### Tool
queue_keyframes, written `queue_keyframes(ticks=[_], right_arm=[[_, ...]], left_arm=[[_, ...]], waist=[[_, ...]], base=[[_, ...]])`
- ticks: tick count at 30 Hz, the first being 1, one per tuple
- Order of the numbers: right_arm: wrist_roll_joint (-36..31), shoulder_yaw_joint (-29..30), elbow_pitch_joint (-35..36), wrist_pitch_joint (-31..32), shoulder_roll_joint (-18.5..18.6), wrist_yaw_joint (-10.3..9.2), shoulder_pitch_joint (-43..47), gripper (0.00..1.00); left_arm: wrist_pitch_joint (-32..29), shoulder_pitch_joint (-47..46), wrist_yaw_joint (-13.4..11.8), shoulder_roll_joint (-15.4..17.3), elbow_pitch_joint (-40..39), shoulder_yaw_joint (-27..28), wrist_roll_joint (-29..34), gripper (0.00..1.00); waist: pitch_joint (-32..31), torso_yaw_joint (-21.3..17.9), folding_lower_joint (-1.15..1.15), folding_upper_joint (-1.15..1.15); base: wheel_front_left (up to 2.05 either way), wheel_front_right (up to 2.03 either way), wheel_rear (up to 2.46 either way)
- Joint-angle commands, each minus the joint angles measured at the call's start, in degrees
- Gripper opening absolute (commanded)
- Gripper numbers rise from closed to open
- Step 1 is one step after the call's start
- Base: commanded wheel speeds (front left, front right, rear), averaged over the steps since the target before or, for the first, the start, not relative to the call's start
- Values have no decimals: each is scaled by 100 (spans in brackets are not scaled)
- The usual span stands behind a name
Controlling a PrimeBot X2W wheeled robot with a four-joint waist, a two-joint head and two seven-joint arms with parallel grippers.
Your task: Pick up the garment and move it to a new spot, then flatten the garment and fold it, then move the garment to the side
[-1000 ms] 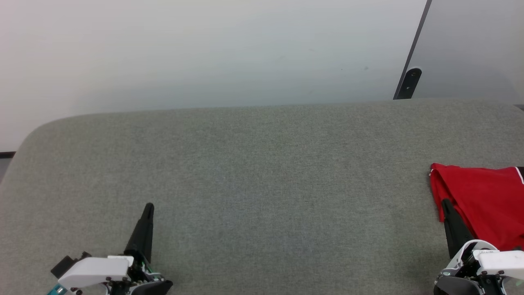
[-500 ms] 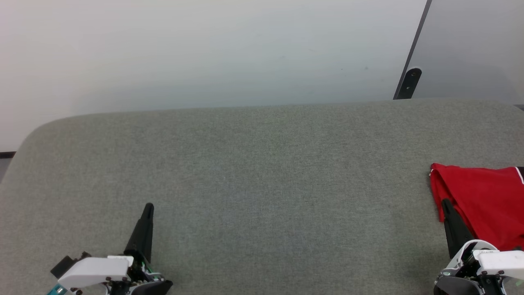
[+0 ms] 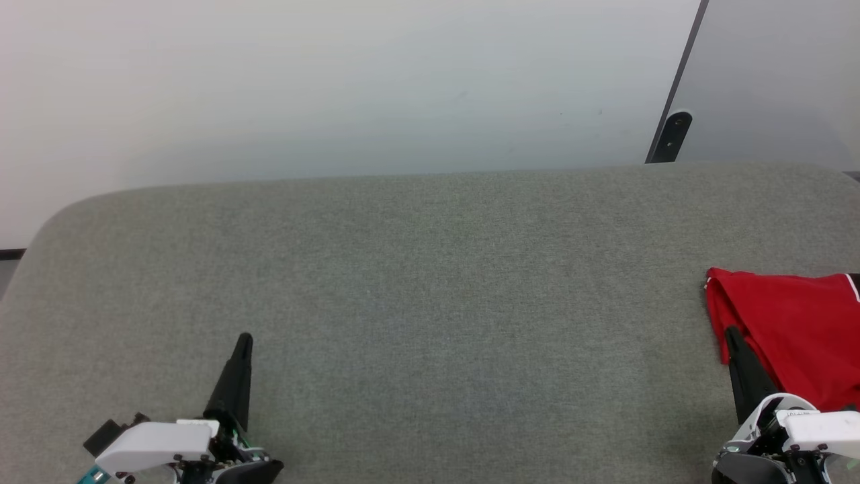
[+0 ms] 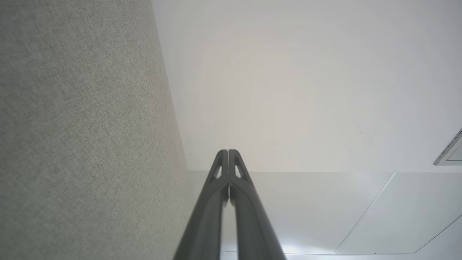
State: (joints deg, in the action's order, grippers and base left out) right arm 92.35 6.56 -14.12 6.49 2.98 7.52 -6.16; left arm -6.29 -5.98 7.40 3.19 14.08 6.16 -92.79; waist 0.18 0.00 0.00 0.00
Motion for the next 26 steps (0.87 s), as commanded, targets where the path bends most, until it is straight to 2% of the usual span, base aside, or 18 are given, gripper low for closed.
queue_keyframes(ticks=[1, 26], right_arm=[[7, 9, -3, 2, -23, -6, -25, 0], [5, 10, -3, 4, -24, -6, -25, 0]], left_arm=[[-13, -61, 28, -11, 6, 16, 19, 0], [-24, -62, 28, -18, 6, 29, 31, 0]], waist=[[0, 0, 0, 0], [0, 0, 0, 0]], base=[[0, 0, 0], [0, 0, 0]])
